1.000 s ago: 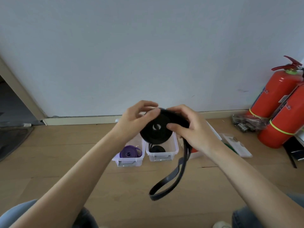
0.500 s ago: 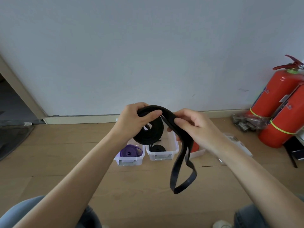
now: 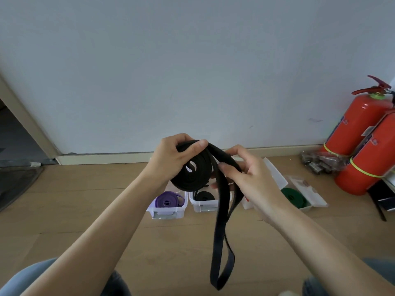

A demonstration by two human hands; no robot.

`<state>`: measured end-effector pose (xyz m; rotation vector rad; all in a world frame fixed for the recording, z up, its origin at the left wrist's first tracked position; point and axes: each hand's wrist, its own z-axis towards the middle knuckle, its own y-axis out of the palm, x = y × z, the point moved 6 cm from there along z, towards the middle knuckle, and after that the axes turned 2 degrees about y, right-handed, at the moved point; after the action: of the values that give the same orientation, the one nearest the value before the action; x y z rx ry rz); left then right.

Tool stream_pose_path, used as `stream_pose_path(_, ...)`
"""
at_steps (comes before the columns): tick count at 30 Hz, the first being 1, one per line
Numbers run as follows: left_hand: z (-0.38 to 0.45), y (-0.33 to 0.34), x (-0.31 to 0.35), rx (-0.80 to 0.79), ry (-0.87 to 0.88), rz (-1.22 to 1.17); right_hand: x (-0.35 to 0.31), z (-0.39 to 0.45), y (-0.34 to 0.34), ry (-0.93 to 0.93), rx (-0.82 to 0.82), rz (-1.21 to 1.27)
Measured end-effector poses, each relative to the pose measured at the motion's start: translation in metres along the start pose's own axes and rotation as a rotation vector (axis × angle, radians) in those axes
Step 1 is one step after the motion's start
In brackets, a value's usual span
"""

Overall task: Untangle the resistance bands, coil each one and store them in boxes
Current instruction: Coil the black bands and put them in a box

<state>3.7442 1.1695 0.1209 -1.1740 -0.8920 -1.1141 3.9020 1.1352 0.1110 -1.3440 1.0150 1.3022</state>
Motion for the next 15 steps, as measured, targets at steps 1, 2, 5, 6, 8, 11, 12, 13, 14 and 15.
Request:
stream_pose_path(1, 0.0, 0.001, 0.0, -0.006, -0.009, -0.011, 0.003, 0.001, -0.001, 0.005, 0.035, 0.041)
stream_pose_path(2, 0.0, 0.002, 0.0, -0.013, -0.02, -0.031, 0.005, 0.002, 0.0, 0.001, 0.057, 0.055)
stream_pose_path(5, -0.001, 0.007, 0.0, -0.013, -0.062, -0.124, 0.007, 0.002, 0.006, -0.105, 0.071, -0.134)
stream_pose_path(6, 0.0, 0.007, 0.0, 0.003, -0.076, -0.152, 0.007, 0.002, 0.009, -0.14, 0.059, -0.221)
stream_pose_path(8, 0.001, 0.004, 0.001, 0.057, -0.103, -0.199, 0.009, 0.001, 0.014, -0.16, 0.031, -0.229)
stream_pose_path(11, 0.005, -0.005, 0.002, 0.192, -0.112, -0.228, 0.005, -0.001, 0.018, -0.186, 0.006, -0.197)
stream_pose_path(12, 0.004, -0.006, 0.001, 0.224, -0.119, -0.252, 0.005, -0.002, 0.02, -0.202, -0.012, -0.215)
stream_pose_path(13, 0.002, -0.003, -0.002, 0.243, -0.136, -0.28, 0.005, -0.004, 0.022, -0.215, -0.024, -0.259)
stream_pose_path(14, -0.002, 0.002, -0.006, 0.252, -0.163, -0.302, 0.005, -0.005, 0.023, -0.222, -0.022, -0.318)
stream_pose_path(15, -0.005, 0.006, -0.011, 0.255, -0.199, -0.318, 0.006, -0.004, 0.023, -0.217, -0.011, -0.355)
